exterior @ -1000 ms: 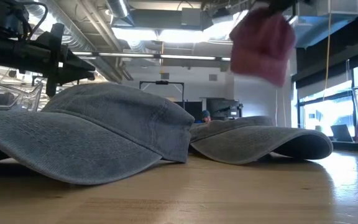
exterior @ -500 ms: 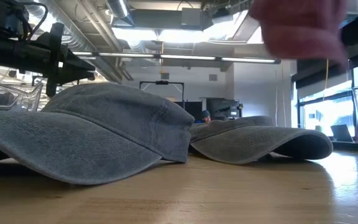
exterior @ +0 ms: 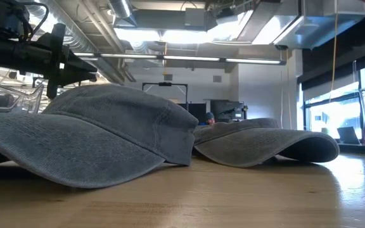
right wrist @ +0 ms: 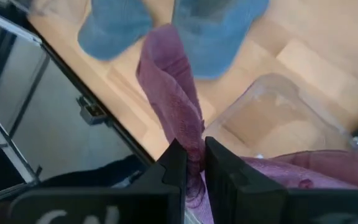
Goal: Pick & Place hat
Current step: Put the red cap into the right transparent bin
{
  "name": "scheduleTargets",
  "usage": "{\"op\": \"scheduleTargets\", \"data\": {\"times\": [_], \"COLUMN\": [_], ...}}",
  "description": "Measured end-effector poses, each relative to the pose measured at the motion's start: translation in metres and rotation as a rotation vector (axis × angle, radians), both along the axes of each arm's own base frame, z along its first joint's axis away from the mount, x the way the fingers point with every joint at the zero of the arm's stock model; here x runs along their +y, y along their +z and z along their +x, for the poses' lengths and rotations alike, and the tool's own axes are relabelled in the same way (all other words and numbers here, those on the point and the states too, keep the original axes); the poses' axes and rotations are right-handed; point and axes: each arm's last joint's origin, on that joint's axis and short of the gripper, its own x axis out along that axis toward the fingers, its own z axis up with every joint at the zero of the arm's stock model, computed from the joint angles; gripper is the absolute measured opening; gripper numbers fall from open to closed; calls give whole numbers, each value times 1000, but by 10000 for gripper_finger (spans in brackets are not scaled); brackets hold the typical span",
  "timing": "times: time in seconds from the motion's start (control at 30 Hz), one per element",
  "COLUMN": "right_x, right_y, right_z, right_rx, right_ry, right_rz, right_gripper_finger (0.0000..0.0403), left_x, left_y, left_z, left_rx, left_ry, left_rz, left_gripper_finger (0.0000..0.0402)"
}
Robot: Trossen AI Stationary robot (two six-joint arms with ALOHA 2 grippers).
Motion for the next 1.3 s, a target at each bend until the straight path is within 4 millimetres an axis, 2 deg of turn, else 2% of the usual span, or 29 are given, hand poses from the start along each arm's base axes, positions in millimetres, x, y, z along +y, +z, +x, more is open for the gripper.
{"op": "scheduleTargets", "data": {"times": [0.17,0.3,0.47,0.73,1.0,1.3], "right_x": [23,32,28,19,15,13], "right_y": [-27,-45,-60,-93,-100,-100], "right_z": [-1,-12,-24,-30,-31,-30], "right_rx": [126,180,123,180,167,163], "right_ry": [18,-16,-107,-154,-176,-158], "right_rz": [-22,-35,-81,-169,-189,-205], "right_gripper_finger": [41,41,41,41,41,91], "left_x": [0,0,0,0,0,0], "left_y": [0,-1,-1,-1,-1,-1], "left_z": [0,0,0,0,0,0], "left_rx": [1,7,7,7,7,6], "left_ry": [-1,0,0,-1,-2,-1], "left_rz": [-1,-3,-3,-3,-3,-3], "left_gripper_finger": [86,86,86,86,86,86]}}
